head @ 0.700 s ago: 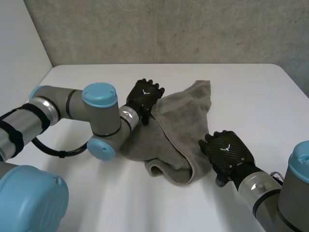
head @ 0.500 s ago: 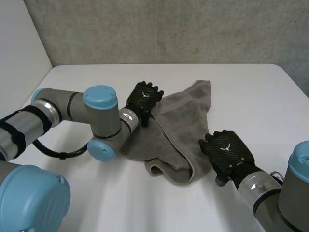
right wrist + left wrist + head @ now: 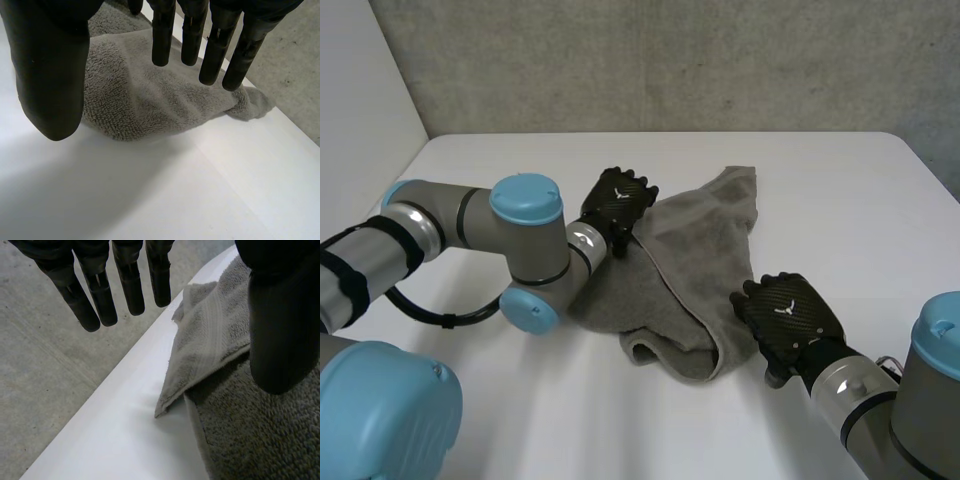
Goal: Fold the towel.
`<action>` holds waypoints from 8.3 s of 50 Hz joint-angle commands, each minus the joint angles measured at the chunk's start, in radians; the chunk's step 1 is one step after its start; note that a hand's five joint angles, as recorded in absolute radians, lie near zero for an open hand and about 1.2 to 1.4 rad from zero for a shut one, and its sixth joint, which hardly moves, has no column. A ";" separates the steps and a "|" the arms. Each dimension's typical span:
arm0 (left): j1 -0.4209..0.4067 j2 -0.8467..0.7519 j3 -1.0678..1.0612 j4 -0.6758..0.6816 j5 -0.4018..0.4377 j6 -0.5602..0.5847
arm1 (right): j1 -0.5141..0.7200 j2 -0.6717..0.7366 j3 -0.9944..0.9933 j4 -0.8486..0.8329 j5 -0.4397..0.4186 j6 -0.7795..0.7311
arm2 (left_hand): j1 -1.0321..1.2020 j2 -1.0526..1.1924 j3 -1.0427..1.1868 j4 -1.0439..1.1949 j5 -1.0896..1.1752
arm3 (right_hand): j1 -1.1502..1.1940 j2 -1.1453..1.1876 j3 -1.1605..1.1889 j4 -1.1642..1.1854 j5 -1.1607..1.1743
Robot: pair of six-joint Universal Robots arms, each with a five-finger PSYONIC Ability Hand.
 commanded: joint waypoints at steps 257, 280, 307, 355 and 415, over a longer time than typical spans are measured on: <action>0.215 0.842 -0.779 -0.015 -0.135 -0.376 | -0.110 -0.423 -0.257 0.550 -0.173 -0.282 | 0.925 0.934 0.923 0.925 0.744 | 0.983 0.995 0.996 1.003 1.008; 0.172 0.930 -0.831 -0.042 -0.134 -0.373 | -0.328 -0.416 -0.198 0.916 -0.531 -0.526 | 0.925 0.934 0.923 0.925 0.744 | -0.239 -0.226 -0.226 -0.218 -0.213; 0.135 1.159 -0.972 -0.044 -0.091 -0.356 | -0.051 0.337 -0.818 0.589 -0.272 0.239 | 0.925 0.934 0.923 0.925 0.744 | -0.239 -0.226 -0.226 -0.218 -0.213; 0.154 1.376 -1.077 0.056 0.120 -0.364 | 0.101 0.802 -1.209 0.472 -0.239 0.354 | 0.925 0.934 0.923 0.925 0.744 | 0.318 0.331 0.331 0.339 0.344; 0.137 0.654 -0.845 0.209 -0.141 -0.305 | 0.020 0.066 -0.514 0.012 -0.098 -0.150 | 0.039 0.048 0.038 0.039 -0.142 | 0.983 0.995 0.996 1.003 1.008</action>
